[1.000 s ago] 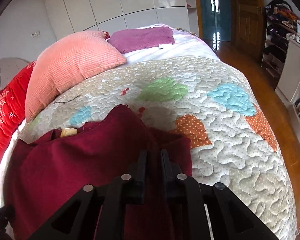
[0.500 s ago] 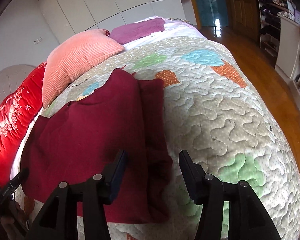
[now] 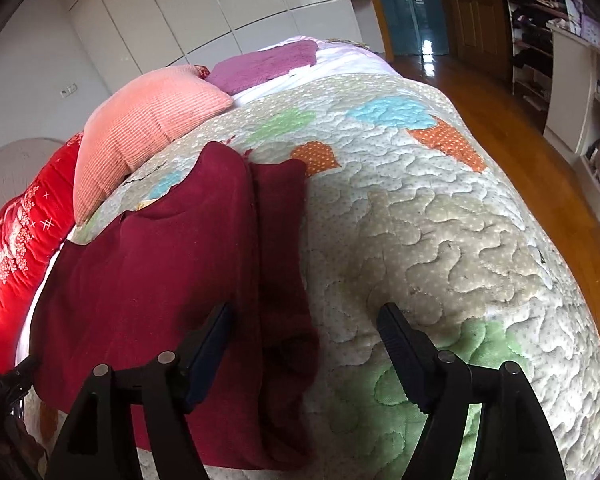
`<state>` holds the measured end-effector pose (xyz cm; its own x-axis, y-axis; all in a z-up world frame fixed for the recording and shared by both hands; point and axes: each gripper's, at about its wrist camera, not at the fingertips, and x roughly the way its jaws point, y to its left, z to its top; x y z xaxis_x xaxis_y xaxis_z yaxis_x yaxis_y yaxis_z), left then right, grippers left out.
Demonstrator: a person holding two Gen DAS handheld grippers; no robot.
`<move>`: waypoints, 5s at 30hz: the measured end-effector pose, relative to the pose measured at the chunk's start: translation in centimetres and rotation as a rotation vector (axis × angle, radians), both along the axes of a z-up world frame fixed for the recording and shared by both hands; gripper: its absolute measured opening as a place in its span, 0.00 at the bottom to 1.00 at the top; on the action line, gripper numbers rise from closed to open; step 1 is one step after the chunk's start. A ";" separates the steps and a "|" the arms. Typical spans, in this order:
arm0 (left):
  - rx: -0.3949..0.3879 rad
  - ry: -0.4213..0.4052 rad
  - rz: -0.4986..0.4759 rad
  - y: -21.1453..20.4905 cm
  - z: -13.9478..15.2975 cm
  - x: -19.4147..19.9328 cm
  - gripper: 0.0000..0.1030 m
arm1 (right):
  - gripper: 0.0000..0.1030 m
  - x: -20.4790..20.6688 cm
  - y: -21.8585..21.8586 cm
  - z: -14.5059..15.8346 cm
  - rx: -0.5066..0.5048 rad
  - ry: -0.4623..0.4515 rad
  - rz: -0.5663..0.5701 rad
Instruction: Fold small clothes
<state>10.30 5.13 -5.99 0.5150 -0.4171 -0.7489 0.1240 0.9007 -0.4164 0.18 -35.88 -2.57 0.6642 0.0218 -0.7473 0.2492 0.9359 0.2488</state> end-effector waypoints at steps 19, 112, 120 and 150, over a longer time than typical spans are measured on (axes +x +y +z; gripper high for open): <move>-0.227 -0.003 -0.127 -0.3 0.2 -0.8 0.23 | 0.18 -4.9 2.6 4.9 0.123 -0.113 0.194; 0.195 -0.174 -0.423 -16.9 4.6 -16.4 0.59 | 0.11 -4.2 2.1 4.1 0.283 -0.022 0.207; 0.207 -0.204 -0.475 -17.2 2.1 -16.9 0.59 | 0.07 -5.0 1.8 2.6 -0.021 0.035 0.173; 0.130 -0.199 -0.400 -16.7 5.3 -16.6 0.58 | 0.16 -13.4 5.2 3.1 0.209 -0.035 0.320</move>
